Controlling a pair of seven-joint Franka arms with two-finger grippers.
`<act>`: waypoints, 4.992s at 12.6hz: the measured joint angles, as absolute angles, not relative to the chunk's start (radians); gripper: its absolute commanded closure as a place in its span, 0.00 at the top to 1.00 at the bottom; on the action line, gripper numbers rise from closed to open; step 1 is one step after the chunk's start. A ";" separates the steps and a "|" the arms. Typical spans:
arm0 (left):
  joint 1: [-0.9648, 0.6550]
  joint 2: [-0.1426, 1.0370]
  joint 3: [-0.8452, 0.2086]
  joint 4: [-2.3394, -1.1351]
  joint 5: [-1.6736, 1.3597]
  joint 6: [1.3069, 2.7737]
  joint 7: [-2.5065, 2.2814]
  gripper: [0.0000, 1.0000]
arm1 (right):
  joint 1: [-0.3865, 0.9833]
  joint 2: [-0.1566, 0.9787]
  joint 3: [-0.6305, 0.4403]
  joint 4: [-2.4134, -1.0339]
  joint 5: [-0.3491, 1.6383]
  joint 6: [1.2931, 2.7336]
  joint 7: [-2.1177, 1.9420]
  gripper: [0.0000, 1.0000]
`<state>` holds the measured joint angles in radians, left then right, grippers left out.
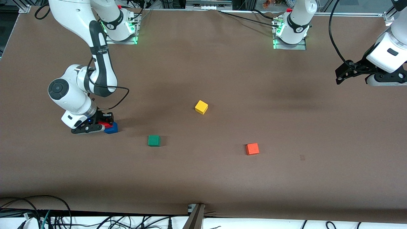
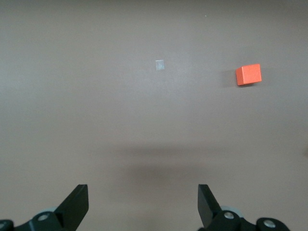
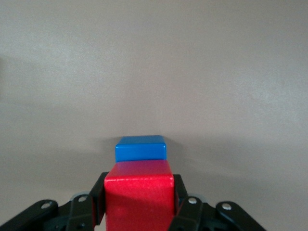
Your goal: Pass red block to right arm, stack on blue
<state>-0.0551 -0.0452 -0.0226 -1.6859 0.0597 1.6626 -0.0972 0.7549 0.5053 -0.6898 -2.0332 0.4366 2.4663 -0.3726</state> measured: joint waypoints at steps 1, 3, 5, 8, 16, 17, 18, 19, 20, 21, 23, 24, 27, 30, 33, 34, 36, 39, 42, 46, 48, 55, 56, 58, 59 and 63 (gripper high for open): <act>-0.055 -0.045 -0.023 -1.685 0.060 1.659 -0.098 1.00 | 0.755 0.505 -0.690 -2.033 0.437 2.467 -0.373 0.13; -0.058 -0.036 -0.023 -1.667 0.060 1.626 -0.099 1.00 | 0.755 0.505 -0.690 -2.033 0.437 2.467 -0.373 0.13; -0.062 -0.019 -0.023 -1.639 0.060 1.603 -0.102 1.00 | 0.755 0.505 -0.690 -2.033 0.437 2.468 -0.373 0.13; -0.063 -0.007 -0.023 -1.623 0.060 1.593 -0.104 1.00 | 0.755 0.506 -0.690 -2.033 0.456 2.469 -0.375 0.13; -0.063 -0.005 -0.023 -1.619 0.060 1.576 -0.105 1.00 | 0.754 0.506 -0.690 -2.032 0.460 2.478 -0.375 0.13; -0.063 -0.005 -0.023 -1.619 0.060 1.572 -0.106 1.00 | 0.754 0.507 -0.690 -2.032 0.461 2.479 -0.375 0.13; -0.063 -0.005 -0.023 -1.618 0.060 1.568 -0.106 1.00 | 0.754 0.508 -0.690 -2.031 0.461 2.481 -0.375 0.13; -0.063 -0.005 -0.023 -1.618 0.060 1.564 -0.106 1.00 | 0.754 0.509 -0.690 -2.029 0.461 2.483 -0.375 0.13; -0.063 -0.005 -0.023 -1.617 0.060 1.560 -0.107 1.00 | 0.754 0.511 -0.690 -2.029 0.463 2.485 -0.375 0.14; -0.063 -0.005 -0.023 -1.617 0.060 1.556 -0.107 1.00 | 0.754 0.514 -0.690 -2.028 0.467 2.487 -0.376 0.38; -0.063 -0.005 -0.023 -1.617 0.060 1.552 -0.107 1.00 | 0.754 0.520 -0.690 -2.027 0.468 2.490 -0.376 1.00; -0.063 -0.005 -0.023 -1.617 0.060 1.552 -0.107 1.00 | 0.754 0.521 -0.690 -2.024 0.471 2.492 -0.376 1.00; -0.064 -0.005 -0.023 -1.617 0.060 1.546 -0.107 1.00 | 0.754 0.524 -0.690 -1.996 0.474 2.487 -0.376 1.00; -0.065 -0.005 -0.023 -1.617 0.060 1.545 -0.107 1.00 | 0.754 0.524 -0.694 -1.933 0.477 2.374 -0.377 1.00; -0.066 -0.005 -0.027 -1.617 0.060 1.545 -0.107 1.00 | 0.743 0.524 -0.727 -1.835 0.477 2.185 -0.379 1.00; -0.067 -0.005 -0.032 -1.617 0.060 1.545 -0.107 1.00 | 0.740 0.523 -0.745 -1.801 0.477 2.115 -0.382 1.00; -0.069 -0.005 -0.039 -1.617 0.060 1.545 -0.107 1.00 | 0.734 0.521 -0.779 -1.721 0.477 1.965 -0.385 1.00; -0.070 -0.005 -0.040 -1.616 0.060 1.545 -0.107 1.00 | 0.731 0.516 -0.819 -1.620 0.477 1.791 -0.385 1.00; -0.070 -0.005 -0.040 -1.616 0.060 1.545 -0.107 1.00 | 0.728 0.516 -0.834 -1.572 0.473 1.722 -0.354 1.00; -0.070 -0.005 -0.041 -1.616 0.060 1.545 -0.107 1.00 | 0.590 0.445 -0.607 -1.538 0.264 1.692 -0.185 1.00; -0.070 -0.005 -0.042 -1.616 0.060 1.545 -0.107 1.00 | 0.404 0.359 -0.364 -1.530 0.140 1.639 -0.108 1.00; -0.071 -0.004 -0.043 -1.614 0.060 1.544 -0.107 1.00 | 0.180 0.060 -0.116 -1.538 0.016 1.438 -0.080 1.00; -0.071 -0.004 -0.043 -1.614 0.060 1.544 -0.107 1.00 | 0.168 0.028 -0.113 -1.540 0.013 1.414 -0.080 1.00; -0.071 -0.004 -0.044 -1.613 0.060 1.544 -0.107 1.00 | 0.145 -0.020 -0.113 -1.543 0.011 1.403 -0.080 1.00; -0.071 -0.004 -0.044 -1.613 0.060 1.544 -0.107 1.00 | 0.133 -0.038 -0.112 -1.543 0.007 1.400 -0.080 1.00; -0.072 -0.004 -0.045 -1.612 0.060 1.544 -0.107 1.00 | 0.105 -0.058 -0.106 -1.548 0.002 1.344 -0.080 1.00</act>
<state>-0.0715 -0.0042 -0.0445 -1.6124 0.0597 1.5442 -0.1074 0.1045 -0.0576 -0.1064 -1.5480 0.0019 1.3439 -0.0799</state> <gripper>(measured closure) 0.000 0.000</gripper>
